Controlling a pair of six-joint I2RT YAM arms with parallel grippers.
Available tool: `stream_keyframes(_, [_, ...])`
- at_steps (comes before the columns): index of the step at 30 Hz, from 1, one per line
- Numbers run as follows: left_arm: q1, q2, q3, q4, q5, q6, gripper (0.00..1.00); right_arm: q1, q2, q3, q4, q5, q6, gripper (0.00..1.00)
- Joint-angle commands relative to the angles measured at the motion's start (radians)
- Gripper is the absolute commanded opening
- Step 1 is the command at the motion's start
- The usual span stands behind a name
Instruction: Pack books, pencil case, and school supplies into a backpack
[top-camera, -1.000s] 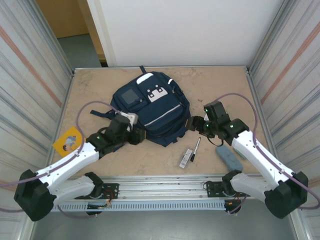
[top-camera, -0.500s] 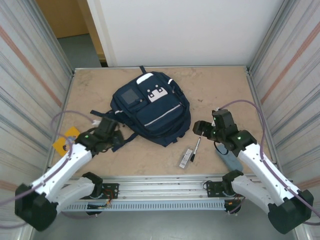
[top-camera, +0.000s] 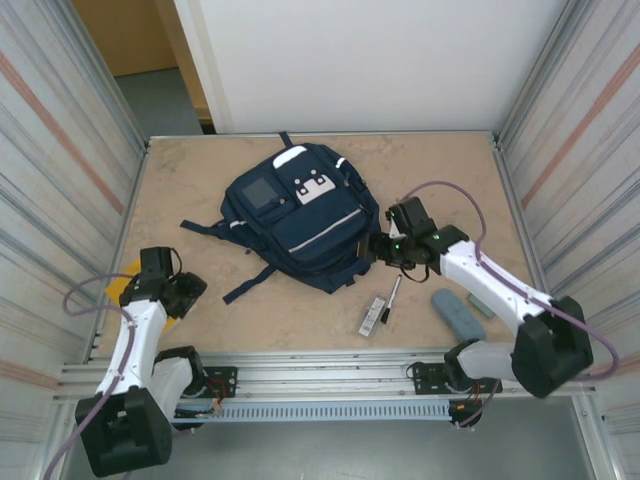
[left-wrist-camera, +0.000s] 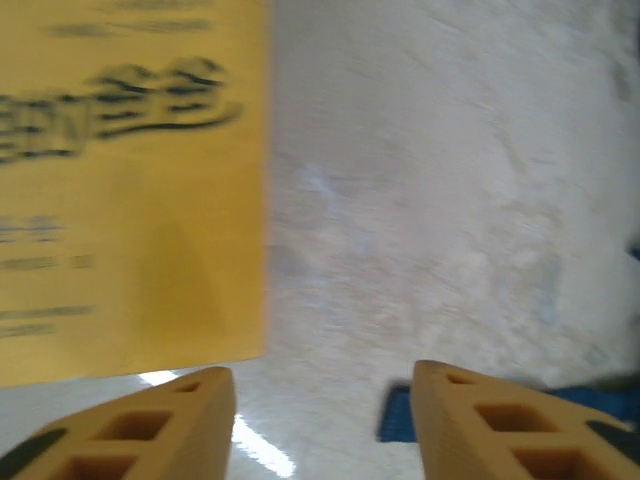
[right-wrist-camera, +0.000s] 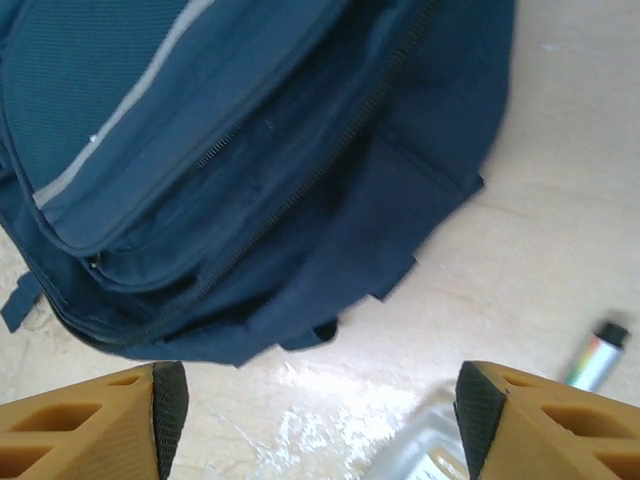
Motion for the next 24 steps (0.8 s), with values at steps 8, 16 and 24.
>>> stream_keyframes(8, [-0.213, 0.063, 0.04, 0.022, 0.013, 0.033, 0.57, 0.041, 0.296, 0.366, -0.147, 0.024, -0.394, 0.66])
stream_keyframes(16, [-0.369, 0.097, 0.105, 0.098, 0.114, 0.065, 0.62, 0.13, 0.369, 0.38, -0.142, -0.044, -1.048, 0.68])
stream_keyframes(24, [-0.396, 0.127, 0.067, 0.092, 0.1, 0.023, 0.63, 0.14, 0.473, 0.396, -0.096, 0.022, -1.6, 0.7])
